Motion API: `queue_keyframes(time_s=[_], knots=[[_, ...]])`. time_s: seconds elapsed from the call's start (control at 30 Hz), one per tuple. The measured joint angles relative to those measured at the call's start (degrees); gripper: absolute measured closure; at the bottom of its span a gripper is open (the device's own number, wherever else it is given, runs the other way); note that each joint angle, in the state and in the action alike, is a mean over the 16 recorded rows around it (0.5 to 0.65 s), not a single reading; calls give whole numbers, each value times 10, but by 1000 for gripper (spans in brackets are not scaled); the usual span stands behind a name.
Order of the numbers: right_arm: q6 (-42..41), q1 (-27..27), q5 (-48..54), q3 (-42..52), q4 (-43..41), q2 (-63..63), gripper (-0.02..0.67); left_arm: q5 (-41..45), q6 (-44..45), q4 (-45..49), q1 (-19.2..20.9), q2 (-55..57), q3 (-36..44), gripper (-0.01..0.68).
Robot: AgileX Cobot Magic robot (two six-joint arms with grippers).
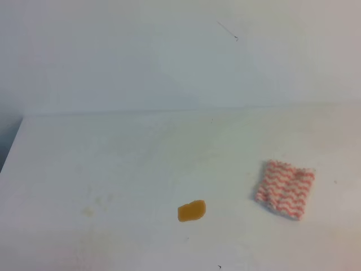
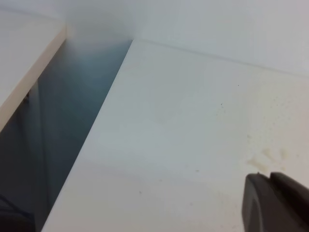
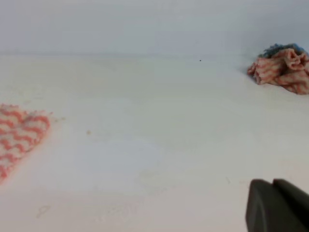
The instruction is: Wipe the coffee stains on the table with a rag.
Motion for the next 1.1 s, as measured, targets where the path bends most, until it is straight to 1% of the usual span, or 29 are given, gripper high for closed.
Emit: queue_keyframes(time_s=[0.57,1.1], knots=[[0,0,-2,0,1,0,652,-1,0,0,0,0,0,672],[3,0,-39,0,4,0,652,0,0,0,0,0,0,672]])
